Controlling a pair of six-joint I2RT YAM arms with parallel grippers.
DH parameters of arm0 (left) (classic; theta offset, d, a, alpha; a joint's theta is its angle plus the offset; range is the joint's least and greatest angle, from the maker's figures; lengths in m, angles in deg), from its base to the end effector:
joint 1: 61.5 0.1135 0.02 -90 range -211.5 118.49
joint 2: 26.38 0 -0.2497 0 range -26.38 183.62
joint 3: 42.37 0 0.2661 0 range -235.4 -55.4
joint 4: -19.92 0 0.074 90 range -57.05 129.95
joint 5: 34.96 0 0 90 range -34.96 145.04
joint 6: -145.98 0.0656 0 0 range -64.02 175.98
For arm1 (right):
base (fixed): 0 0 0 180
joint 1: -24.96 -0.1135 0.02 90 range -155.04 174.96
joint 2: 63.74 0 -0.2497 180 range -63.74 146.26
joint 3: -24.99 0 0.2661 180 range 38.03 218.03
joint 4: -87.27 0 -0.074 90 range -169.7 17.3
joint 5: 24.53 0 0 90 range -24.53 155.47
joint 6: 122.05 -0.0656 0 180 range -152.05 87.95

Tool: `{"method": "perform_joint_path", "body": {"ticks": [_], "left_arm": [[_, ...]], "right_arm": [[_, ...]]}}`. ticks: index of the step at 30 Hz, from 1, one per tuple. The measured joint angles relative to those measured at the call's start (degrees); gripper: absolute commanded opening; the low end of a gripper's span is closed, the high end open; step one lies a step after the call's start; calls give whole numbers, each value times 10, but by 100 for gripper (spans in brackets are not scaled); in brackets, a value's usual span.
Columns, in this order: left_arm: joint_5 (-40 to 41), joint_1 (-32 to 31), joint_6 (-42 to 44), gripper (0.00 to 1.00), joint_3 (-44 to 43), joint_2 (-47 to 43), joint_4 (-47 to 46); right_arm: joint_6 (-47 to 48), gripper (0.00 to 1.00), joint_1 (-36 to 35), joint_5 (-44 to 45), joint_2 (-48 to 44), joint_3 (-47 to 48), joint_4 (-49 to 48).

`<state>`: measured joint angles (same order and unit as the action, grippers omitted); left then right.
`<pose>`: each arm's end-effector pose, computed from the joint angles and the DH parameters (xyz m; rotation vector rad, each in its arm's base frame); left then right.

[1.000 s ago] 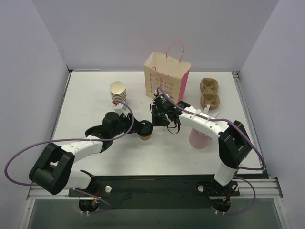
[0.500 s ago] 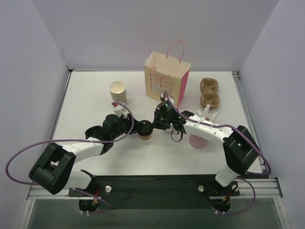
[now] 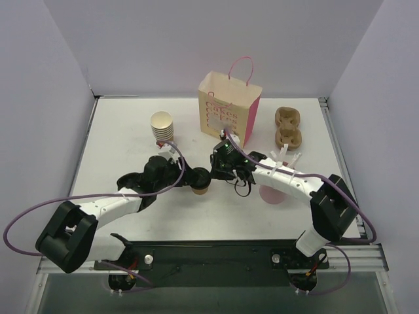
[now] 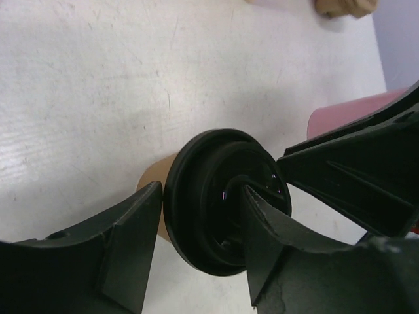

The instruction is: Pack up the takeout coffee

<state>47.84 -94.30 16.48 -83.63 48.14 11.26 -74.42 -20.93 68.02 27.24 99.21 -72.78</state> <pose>0.2497 -0.1707 0.1503 -0.0384 2.1219 -0.9108 0.2742 0.2787 0.2030 -0.0456 2.3304 0.7770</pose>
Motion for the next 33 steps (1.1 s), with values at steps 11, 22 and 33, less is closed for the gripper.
{"method": "perform_joint_path", "body": {"ticks": [11, 22, 33], "left_arm": [[-9, -4, 48, 71, -179, -3, 267], [-2, 94, 76, 94, -244, -45, 386], [89, 161, 136, 97, -243, -225, 517]], "right_arm": [[58, 49, -3, -9, -11, 71, 113], [101, 69, -39, -18, -9, 142, 141], [143, 69, -70, -2, 89, 239, 175]]}}
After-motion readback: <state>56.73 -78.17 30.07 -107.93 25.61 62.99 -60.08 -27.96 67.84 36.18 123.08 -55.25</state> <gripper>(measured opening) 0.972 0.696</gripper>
